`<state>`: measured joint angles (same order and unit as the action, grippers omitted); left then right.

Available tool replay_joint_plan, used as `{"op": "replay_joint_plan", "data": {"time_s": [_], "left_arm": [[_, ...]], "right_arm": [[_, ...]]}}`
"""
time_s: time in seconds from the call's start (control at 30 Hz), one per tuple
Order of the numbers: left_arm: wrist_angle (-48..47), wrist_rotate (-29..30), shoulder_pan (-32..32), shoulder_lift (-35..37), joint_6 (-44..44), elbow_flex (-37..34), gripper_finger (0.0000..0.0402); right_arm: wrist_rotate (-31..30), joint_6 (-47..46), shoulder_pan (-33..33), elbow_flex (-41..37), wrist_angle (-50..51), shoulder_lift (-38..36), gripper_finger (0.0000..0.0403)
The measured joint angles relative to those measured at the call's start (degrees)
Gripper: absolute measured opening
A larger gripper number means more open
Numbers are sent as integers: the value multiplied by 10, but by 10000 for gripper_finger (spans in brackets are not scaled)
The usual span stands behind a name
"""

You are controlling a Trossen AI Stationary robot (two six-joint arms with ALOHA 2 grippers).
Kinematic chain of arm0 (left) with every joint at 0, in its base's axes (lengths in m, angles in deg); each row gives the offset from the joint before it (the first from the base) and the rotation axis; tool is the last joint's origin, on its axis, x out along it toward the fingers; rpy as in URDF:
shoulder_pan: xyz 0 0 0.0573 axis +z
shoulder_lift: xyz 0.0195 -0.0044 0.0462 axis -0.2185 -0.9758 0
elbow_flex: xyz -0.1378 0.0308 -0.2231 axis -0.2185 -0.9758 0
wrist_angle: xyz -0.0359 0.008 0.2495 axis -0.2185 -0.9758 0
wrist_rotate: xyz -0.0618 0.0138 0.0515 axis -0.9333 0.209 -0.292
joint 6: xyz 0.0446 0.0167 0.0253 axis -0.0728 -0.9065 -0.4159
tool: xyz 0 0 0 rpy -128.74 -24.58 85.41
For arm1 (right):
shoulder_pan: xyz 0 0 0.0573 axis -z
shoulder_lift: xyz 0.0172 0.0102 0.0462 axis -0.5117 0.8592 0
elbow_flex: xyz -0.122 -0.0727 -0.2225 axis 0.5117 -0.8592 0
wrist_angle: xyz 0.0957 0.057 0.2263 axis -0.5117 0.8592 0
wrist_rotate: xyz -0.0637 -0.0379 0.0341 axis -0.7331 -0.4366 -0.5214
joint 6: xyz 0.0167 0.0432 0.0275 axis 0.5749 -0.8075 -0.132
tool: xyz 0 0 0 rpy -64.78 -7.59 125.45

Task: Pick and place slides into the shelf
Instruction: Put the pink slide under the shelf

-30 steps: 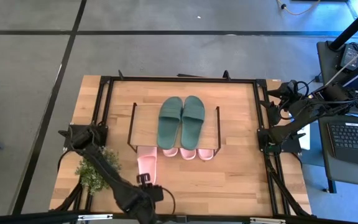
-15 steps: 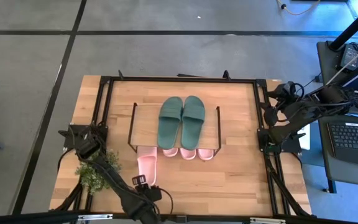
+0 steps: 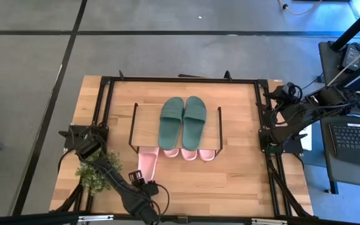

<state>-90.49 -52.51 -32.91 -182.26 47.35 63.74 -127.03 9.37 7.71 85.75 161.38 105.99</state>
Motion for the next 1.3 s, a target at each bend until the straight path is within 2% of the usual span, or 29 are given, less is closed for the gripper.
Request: {"op": "replay_joint_plan", "data": {"time_s": [0.43,0.97,1.3], "left_arm": [[-11,14,31,0,-78,-4,159],[-29,81,73,-3,-95,-7,159],[-54,84,95,-5,-108,-8,159]], "right_arm": [[0,-1,0,0,0,0,253],[0,3,0,0,0,0,253],[0,3,0,0,0,0,253]]}}
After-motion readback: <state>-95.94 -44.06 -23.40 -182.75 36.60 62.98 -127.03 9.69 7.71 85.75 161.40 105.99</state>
